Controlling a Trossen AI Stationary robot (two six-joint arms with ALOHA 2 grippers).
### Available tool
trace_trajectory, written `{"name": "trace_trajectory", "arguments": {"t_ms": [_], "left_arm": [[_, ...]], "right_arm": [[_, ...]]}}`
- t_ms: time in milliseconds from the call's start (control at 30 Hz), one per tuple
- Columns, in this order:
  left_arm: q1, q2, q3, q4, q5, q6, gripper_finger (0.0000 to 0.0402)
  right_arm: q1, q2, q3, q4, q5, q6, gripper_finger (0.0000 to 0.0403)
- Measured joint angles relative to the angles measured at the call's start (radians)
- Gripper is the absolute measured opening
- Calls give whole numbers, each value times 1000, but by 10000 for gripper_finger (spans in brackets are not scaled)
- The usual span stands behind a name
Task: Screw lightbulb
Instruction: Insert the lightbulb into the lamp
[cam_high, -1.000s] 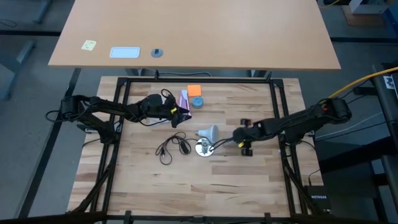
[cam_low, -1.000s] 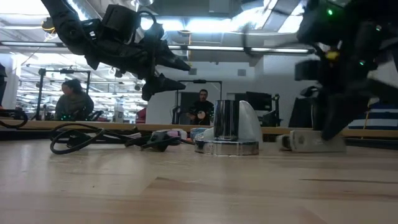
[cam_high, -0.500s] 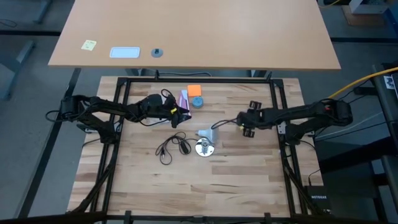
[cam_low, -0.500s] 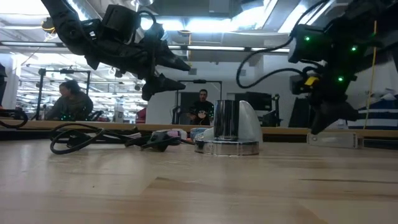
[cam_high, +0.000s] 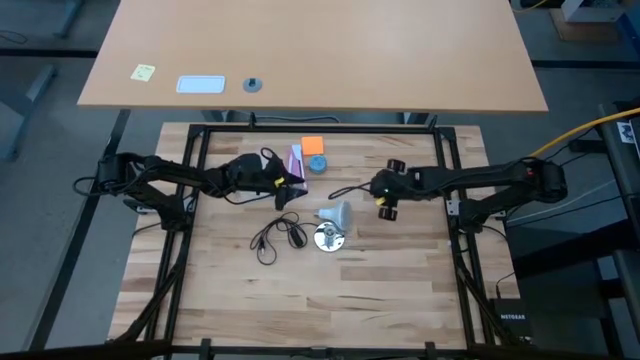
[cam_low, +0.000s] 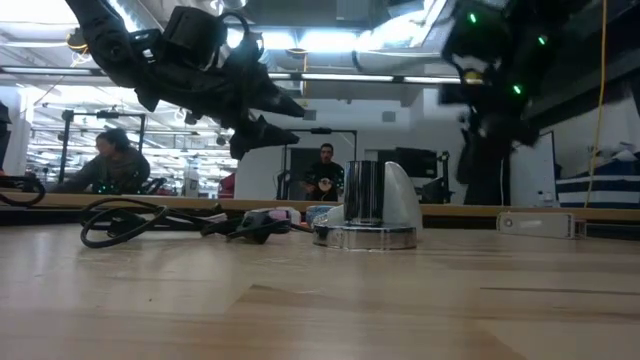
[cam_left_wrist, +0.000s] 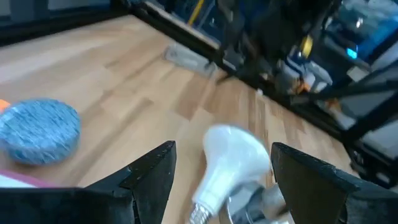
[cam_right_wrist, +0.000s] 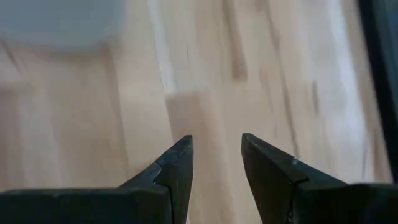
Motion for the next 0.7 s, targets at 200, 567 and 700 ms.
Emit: {"name": "trace_trajectory", "arguments": {"t_ms": [200,567,700], "left_arm": [[-70,27,0,-33,-96,70,255],[-84,233,98,124,-120,317,255],[-55,309,230,12,-55,394,255]], "right_arm": [[0,-1,104,4,-85,-35,143],[2,-1,115,28,-306,-30,143],[15,15,100,40,-326,17,143]]}}
